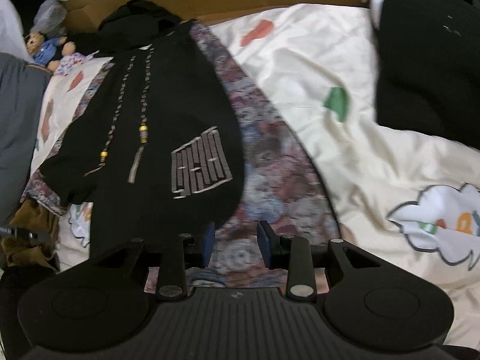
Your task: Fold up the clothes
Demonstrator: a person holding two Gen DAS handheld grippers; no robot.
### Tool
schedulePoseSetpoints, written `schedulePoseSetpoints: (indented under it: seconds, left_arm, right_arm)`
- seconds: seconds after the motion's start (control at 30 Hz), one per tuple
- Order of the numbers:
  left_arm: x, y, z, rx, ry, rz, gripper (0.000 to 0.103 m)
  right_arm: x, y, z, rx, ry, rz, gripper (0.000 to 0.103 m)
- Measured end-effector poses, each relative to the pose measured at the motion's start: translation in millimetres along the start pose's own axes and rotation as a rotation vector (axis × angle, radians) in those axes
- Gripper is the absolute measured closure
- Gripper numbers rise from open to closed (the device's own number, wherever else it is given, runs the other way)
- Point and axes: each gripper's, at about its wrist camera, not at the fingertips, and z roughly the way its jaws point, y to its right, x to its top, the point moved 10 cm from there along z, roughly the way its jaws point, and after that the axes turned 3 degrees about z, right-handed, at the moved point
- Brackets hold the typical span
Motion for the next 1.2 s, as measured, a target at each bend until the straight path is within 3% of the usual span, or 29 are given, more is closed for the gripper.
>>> schedulePoseSetpoints:
  seconds: [0.4, 0.7, 0.87, 1.03, 1.2]
  left_arm:
    - [15.6, -67.7, -51.1, 0.094, 0.105, 0.006, 0.059]
    - [45.4, -142.5, -84.1, 0.196, 0.203, -0.029, 0.053]
    - [53.4, -170.4, -79.5, 0.239, 0.193, -0.008, 0.050]
    - [58.1, -191.7, -69.4, 0.233, 0.197, -0.014, 0.045]
    - [59.9, -203.2, -45.6, 0.175, 0.193, 0.002, 0.039]
  right_arm:
    - [0.4, -97.7, 14.8, 0.146, 0.009, -0.096, 0.068]
    - [-15.7, -195.8, 64.2, 0.274, -0.065, -0.144, 0.068]
    - [-27.0, -240.7, 89.8, 0.305, -0.077, -0.209, 0.068]
    - [-37.7, -279.4, 109.7, 0.329, -0.094, -0.304, 0.068]
    - [-48.4, -311.7, 133.8, 0.329, -0.093, -0.404, 0.068]
